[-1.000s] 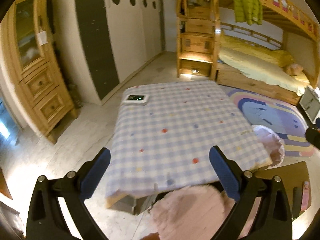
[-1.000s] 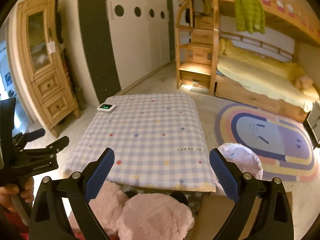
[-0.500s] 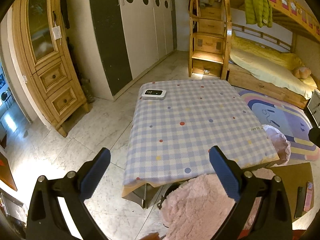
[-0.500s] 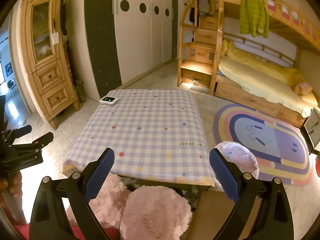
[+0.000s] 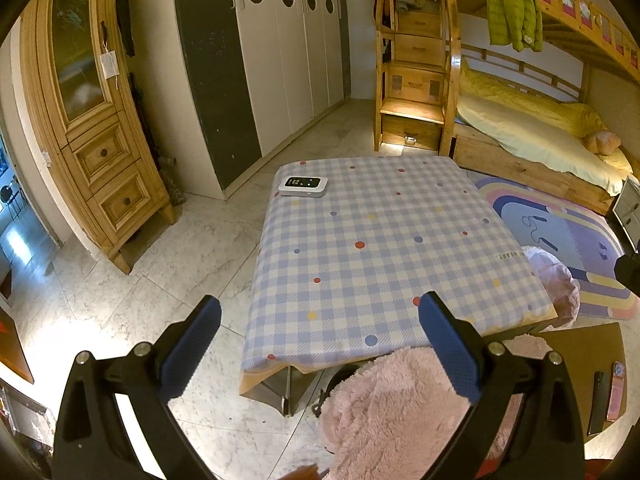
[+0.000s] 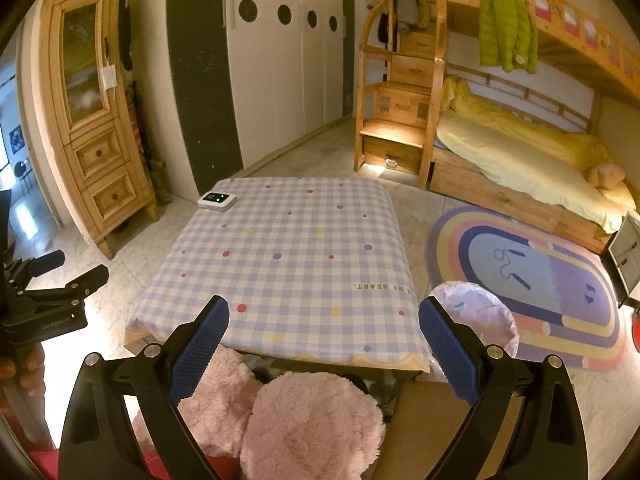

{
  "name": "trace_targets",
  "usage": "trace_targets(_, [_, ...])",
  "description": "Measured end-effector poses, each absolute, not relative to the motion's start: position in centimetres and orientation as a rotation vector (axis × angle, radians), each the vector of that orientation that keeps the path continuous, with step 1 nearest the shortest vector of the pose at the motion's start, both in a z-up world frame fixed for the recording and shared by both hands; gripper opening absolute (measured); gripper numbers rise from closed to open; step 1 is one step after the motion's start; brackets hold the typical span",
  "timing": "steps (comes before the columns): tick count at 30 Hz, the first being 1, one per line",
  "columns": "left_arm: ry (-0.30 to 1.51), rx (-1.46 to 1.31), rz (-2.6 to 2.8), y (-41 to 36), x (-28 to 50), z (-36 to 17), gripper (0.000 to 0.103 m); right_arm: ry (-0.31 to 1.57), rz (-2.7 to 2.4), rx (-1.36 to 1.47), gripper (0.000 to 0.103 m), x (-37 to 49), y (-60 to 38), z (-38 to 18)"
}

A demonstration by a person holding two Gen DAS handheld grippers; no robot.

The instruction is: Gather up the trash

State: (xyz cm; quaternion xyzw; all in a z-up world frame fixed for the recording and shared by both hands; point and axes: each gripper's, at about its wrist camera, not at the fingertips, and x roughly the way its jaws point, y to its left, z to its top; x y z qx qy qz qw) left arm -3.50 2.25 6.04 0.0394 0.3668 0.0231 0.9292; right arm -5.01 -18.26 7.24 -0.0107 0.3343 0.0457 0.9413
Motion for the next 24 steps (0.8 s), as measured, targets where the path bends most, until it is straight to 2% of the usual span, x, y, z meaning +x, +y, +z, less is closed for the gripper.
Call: trace_targets(24, [0.755, 0.08, 0.045, 2.11, -3.45, 5.77, 0.096, 0.685, 0.091, -0.018, 0.095, -4.97, -18.33, 7.01])
